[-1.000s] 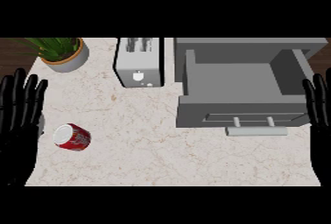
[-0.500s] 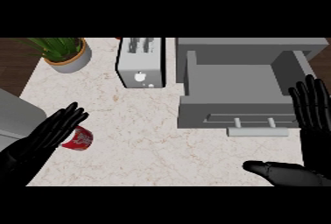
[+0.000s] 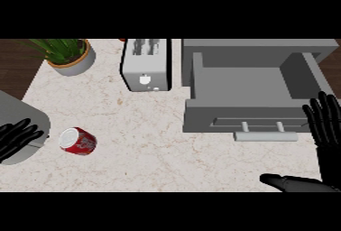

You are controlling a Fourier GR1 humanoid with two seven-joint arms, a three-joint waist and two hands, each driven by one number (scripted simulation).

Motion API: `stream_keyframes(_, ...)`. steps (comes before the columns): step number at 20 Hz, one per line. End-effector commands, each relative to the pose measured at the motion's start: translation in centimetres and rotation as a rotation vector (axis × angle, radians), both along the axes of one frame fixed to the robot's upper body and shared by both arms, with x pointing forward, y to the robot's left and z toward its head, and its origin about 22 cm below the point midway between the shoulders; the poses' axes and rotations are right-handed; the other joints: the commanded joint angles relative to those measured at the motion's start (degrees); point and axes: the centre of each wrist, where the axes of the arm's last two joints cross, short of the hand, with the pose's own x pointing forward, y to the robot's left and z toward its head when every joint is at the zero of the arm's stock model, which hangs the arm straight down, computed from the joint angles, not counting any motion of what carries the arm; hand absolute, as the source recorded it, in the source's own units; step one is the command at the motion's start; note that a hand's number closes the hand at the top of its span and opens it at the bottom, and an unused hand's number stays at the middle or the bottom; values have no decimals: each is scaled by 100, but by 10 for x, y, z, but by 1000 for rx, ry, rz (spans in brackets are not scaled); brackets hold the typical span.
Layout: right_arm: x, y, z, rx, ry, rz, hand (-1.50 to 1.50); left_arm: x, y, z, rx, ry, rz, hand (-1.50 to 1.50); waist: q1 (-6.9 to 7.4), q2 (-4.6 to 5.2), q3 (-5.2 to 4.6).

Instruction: Pick up the can, place it into the drawer and close the drawer

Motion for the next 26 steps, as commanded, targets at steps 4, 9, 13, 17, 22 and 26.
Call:
stream_keyframes(4, -18, -5, -1, -5, 13, 20, -150, 5, 45, 9, -4, 56, 41, -150, -22, -3, 3)
stream_keyframes(9, -14, -16, -2, -3, -8, -1, -150, 8, 43, -17, 1, 83, 71, -150, -9, -1, 2)
stream_keyframes(13, -15, -20, -14, -6, 26, -13, -150, 27, 19, -10, 7, 85, 54, -150, -17, -2, 3)
stream_keyframes(17, -35, -30, -32, -19, 14, -2, -150, 27, 14, -44, 15, 90, 82, -150, -40, -2, 1)
stream_keyframes(22, -24, -45, -32, -12, 15, -16, -150, 45, 18, -47, 25, 105, 59, -150, -34, 1, 2)
stream_keyframes(26, -22, -26, -22, -14, 9, -7, -150, 33, 6, -69, 16, 94, 88, -150, -12, -2, 1)
